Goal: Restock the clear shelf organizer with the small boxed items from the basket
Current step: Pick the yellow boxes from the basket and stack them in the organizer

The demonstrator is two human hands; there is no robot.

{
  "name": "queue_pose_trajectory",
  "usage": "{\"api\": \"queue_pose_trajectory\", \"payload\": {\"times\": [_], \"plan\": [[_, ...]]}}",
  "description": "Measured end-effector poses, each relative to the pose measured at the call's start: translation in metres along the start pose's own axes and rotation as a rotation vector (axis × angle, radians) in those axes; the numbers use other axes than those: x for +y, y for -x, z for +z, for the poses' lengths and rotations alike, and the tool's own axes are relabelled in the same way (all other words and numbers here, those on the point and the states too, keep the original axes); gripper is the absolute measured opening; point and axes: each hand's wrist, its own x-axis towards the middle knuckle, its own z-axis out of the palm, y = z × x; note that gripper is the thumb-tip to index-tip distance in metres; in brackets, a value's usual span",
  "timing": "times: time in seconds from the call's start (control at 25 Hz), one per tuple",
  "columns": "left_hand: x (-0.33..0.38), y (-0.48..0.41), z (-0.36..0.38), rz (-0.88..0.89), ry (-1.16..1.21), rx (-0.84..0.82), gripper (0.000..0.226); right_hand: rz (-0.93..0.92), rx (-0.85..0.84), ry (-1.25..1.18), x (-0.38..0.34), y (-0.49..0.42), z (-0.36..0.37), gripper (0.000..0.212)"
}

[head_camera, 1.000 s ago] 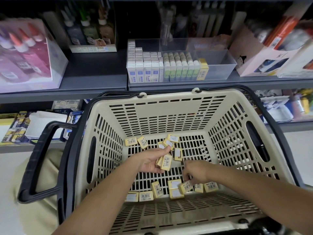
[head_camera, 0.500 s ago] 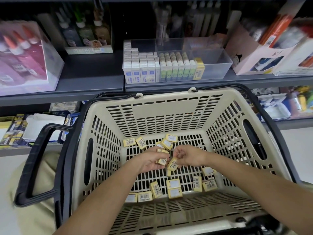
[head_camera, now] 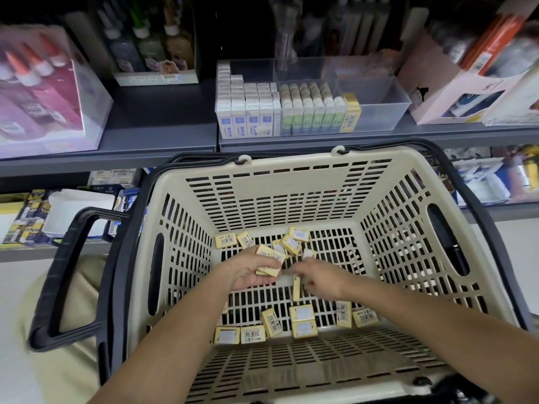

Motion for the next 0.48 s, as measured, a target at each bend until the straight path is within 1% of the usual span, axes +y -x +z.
{"api": "queue_pose_trajectory", "payload": {"times": [0.04,0.08,0.12,0.16,0.2,0.28,0.36,0.4,0.48], "plan": [[0.0,-0.001,-0.003,-0.007,0.037,-0.004,0.089,-0.051,-0.038,0.152,-0.001,0.0,0.007,0.05],[0.0,0.0,-0.003,-0.01,0.056,-0.028,0.083,-0.089,-0.039,0.27,-0.001,0.0,0.011,0.047],[-0.001,-0.002,-0.003,-0.006,0.043,-0.044,0.066,-0.112,-0.014,0.328,0.0,-0.001,0.012,0.04],[-0.001,-0.002,-0.001,0.001,0.027,-0.039,0.047,-0.116,0.022,0.303,0.001,-0.002,0.011,0.032],[-0.001,-0.002,0.0,0.011,0.01,-0.029,0.04,-0.103,0.055,0.207,0.001,-0.002,0.007,0.026],[-0.002,-0.003,0.001,0.012,0.016,-0.034,0.036,-0.066,0.11,-0.058,0.002,-0.005,-0.004,0.017],[-0.002,-0.001,0.004,-0.008,0.011,-0.118,0.03,-0.019,0.166,-0.3,0.0,-0.007,-0.014,0.013],[-0.002,0.001,0.006,-0.021,-0.004,-0.165,0.034,0.013,0.195,-0.411,-0.001,-0.008,-0.016,0.016],[-0.002,0.0,0.01,-0.031,-0.029,-0.21,0.044,0.075,0.251,-0.56,-0.003,-0.008,-0.019,0.021]]}}
